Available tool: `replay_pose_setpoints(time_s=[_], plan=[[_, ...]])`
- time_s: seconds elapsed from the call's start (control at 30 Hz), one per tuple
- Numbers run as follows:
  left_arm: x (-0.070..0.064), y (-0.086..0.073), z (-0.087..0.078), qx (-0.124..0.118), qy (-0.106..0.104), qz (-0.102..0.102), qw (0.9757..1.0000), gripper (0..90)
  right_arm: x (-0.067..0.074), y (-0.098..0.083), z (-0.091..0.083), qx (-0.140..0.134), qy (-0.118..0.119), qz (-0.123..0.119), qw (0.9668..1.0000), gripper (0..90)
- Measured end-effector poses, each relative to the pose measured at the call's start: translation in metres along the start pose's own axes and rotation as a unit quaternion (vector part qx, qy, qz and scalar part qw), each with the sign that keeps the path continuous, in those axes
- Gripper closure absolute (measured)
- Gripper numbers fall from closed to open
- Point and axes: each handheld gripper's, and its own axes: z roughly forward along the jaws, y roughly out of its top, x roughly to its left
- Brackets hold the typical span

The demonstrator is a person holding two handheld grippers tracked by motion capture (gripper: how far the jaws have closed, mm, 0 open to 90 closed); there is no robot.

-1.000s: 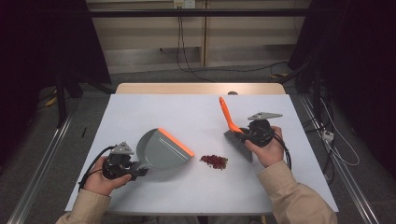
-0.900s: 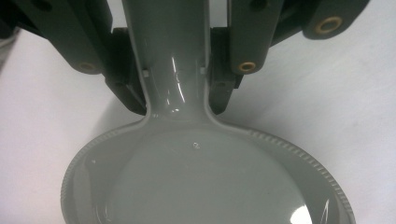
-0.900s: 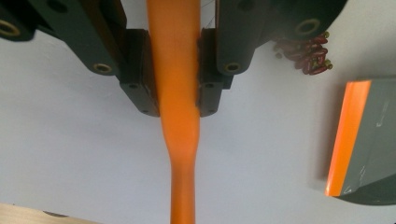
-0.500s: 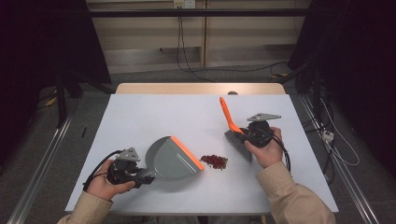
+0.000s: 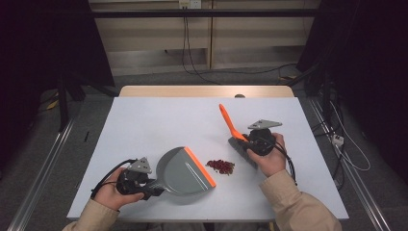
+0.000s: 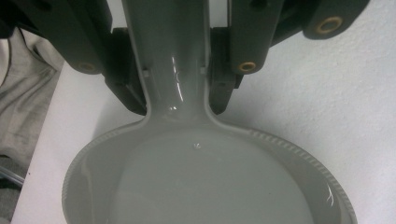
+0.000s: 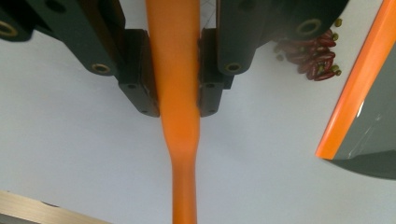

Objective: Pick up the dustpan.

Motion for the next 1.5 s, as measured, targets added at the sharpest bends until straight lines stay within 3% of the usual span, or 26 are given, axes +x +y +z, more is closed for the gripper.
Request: replay_pose_setpoints(time_s=[0.2,0.43,0.9,1.07,1.13,1.17,1.27,1.5], plan=[[-0.005,0.002,0.004,0.006,-0.005,0.009,0.9999,62.8,0.002,-0.004,0.001,0.021,0.003,-0.010,0.9997,69.0],[-0.006,0.004,0.007,0.010,-0.010,0.019,0.9997,62.7,0.004,-0.007,0.000,0.018,-0.006,-0.010,0.9998,71.0],[-0.008,0.010,0.011,0.010,-0.016,0.017,0.9997,62.6,0.036,-0.015,0.000,0.007,-0.014,-0.044,0.9989,70.6],[-0.008,0.012,0.012,0.012,-0.016,0.016,0.9997,62.5,0.040,-0.016,0.000,0.002,-0.010,-0.035,0.9993,70.4],[-0.007,0.013,0.012,0.014,-0.019,0.024,0.9994,62.6,0.041,-0.017,0.000,0.000,-0.006,-0.030,0.9995,70.4],[-0.009,0.013,0.014,0.004,-0.019,0.010,0.9998,62.6,0.043,-0.017,0.000,0.001,-0.004,-0.027,0.9996,70.4],[-0.007,0.014,0.013,0.012,-0.021,0.016,0.9996,62.5,0.047,-0.017,0.000,-0.002,0.005,-0.021,0.9998,70.3],[-0.008,0.016,0.014,0.007,-0.021,0.008,0.9997,62.5,0.055,-0.016,0.000,-0.003,0.015,-0.017,0.9997,70.2]])
